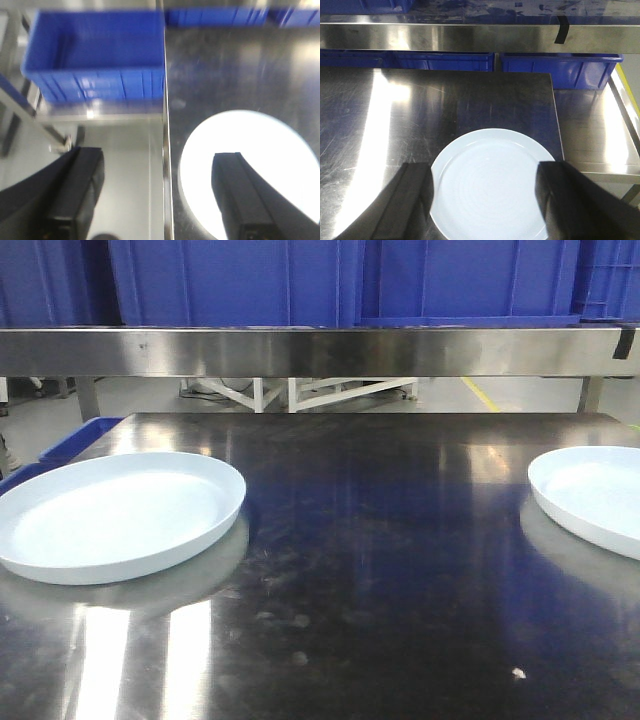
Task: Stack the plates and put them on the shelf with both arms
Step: 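Lower the left gripper to the rim of the plate near it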
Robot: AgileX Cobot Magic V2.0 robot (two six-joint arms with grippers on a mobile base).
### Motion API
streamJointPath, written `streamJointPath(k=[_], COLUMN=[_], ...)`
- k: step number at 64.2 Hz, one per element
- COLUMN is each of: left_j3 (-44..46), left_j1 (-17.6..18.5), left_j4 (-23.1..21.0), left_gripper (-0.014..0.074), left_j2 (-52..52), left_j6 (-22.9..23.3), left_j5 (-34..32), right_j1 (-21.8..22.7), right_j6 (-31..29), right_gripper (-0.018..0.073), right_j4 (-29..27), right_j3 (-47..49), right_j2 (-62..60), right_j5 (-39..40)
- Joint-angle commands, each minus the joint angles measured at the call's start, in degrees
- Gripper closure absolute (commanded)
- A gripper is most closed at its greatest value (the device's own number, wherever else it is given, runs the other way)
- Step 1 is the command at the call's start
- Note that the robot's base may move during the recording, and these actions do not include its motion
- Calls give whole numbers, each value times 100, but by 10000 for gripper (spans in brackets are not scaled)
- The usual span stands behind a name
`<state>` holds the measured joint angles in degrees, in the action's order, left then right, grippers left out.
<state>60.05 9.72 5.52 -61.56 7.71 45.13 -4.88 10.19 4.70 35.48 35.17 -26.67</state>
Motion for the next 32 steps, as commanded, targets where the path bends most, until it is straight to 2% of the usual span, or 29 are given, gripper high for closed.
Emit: streamJointPath(k=[1,16,32], left_j3=[214,214,214], left_j1=[39,39,39], left_j4=[-18,-27,-364], left_gripper=[60,60,69], left_j2=[-288,-1343,-2199], left_j6=[131,143,143], left_j5=[-432,-645,-1058], right_j1=[-20,-20,-20], right_j6=[-3,-3,-3], right_gripper=[2,2,2], right_j4=[95,95,95], right_j3=[221,221,221], right_j2=[20,20,20], right_j5=[461,333,320])
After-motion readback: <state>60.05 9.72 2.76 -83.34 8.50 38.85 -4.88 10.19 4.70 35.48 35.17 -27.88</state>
